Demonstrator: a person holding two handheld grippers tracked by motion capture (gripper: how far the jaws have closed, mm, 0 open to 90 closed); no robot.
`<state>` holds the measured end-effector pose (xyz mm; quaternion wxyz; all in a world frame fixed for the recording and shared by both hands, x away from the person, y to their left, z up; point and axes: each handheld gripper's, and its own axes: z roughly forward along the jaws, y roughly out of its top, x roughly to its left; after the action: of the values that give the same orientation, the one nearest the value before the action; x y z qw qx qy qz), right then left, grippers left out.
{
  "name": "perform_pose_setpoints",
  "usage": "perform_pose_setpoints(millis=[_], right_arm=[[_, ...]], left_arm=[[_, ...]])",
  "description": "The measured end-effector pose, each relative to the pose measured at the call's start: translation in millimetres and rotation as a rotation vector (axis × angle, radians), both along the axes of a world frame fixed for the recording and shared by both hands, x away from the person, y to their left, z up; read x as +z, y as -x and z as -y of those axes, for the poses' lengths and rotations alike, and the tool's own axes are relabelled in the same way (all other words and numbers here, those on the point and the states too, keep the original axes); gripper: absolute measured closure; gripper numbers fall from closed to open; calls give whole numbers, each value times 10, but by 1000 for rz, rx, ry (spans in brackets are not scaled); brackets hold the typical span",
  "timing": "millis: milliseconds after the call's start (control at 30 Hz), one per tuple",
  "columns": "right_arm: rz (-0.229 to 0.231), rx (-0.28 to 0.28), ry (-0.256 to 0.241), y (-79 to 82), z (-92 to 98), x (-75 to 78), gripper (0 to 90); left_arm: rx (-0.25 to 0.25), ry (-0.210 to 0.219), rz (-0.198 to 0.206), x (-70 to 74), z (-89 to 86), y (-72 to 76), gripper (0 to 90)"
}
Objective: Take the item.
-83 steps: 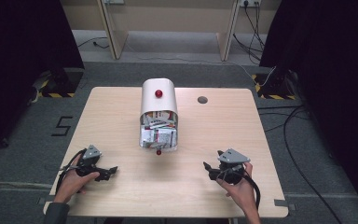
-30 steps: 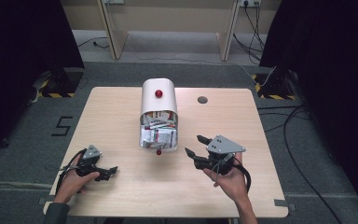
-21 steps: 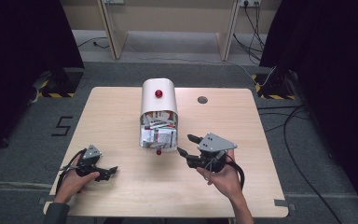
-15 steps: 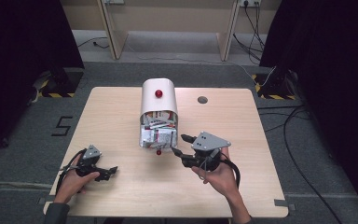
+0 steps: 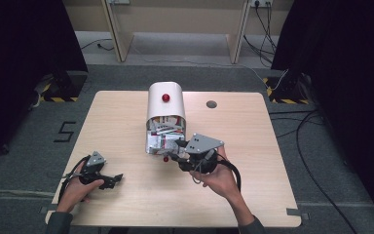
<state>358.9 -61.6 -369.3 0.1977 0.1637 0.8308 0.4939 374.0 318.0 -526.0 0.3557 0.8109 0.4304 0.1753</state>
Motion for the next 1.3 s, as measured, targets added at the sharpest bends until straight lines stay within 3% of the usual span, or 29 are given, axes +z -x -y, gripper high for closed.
perform_pose_setpoints(millis=[300,500,1300], right_arm=[[-10,44,30,-122,-197,-15,602],[-49,74,47,-237,-314,-63,638],[-86,93,119,-387,-407,-196,710]], left_arm=[[0,0,0,0,0,0,0],[0,0,0,0,0,0,0],[-1,0,-1,1,-1,0,0]])
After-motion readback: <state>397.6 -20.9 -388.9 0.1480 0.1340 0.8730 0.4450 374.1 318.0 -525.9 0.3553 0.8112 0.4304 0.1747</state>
